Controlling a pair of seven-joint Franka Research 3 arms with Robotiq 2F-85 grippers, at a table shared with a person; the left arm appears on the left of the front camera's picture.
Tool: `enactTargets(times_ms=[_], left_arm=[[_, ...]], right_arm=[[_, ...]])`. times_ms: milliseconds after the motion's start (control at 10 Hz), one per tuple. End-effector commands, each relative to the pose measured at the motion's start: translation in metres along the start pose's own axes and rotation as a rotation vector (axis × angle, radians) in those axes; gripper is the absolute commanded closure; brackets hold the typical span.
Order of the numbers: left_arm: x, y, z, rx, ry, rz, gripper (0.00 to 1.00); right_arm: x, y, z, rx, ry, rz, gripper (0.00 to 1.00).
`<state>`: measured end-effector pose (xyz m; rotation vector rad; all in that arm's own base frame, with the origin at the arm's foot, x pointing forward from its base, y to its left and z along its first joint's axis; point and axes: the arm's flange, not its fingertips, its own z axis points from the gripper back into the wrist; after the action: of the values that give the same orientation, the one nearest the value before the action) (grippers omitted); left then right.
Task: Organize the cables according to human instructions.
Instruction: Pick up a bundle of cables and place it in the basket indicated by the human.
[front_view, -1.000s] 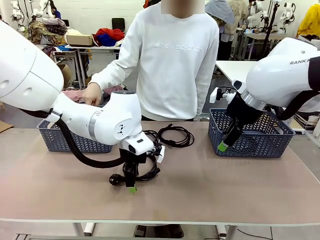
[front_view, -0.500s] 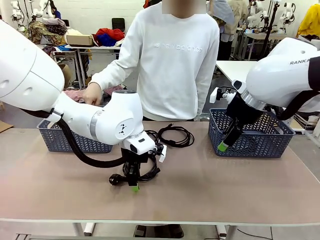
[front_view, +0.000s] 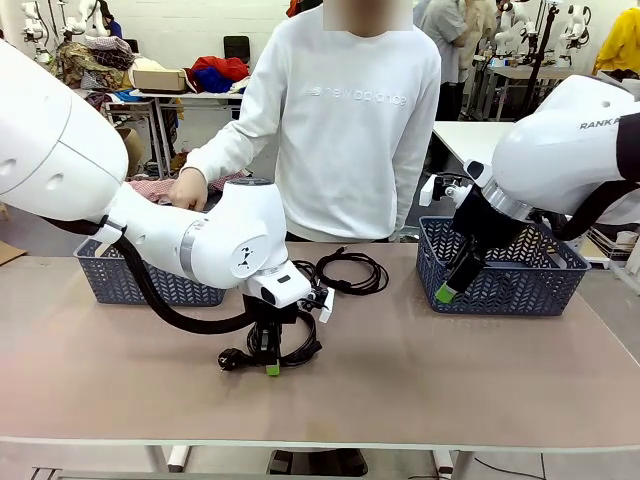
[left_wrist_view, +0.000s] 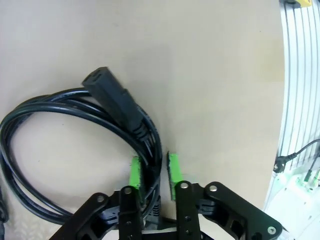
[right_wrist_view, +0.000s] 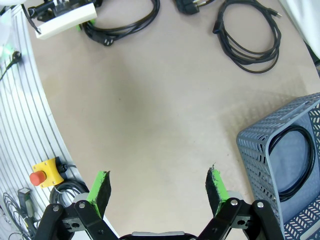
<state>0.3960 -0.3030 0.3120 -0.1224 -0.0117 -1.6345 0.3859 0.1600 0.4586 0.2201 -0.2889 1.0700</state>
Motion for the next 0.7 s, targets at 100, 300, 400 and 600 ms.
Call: enactTargets(times_ms=[100, 300, 400, 600], left_arm=[[-0.003, -0.007, 0.002, 0.021, 0.015, -0.005, 1.00], [-0.002, -0.013, 0.008, 0.031, 0.027, -0.003, 1.00], [0.001, -0.020, 0.016, 0.051, 0.030, 0.011, 1.00], [0.010, -0.032, 0.045, 0.096, 0.026, 0.044, 1.00]], right_arm=[[0.002, -0.001, 0.002, -0.005, -0.003, -0.001, 0.00], [0.002, -0.001, 0.002, -0.005, -0.003, -0.001, 0.00], [0.002, -0.001, 0.002, -0.005, -0.003, -0.001, 0.00], [0.002, -0.001, 0.002, -0.005, -0.003, -0.001, 0.00]])
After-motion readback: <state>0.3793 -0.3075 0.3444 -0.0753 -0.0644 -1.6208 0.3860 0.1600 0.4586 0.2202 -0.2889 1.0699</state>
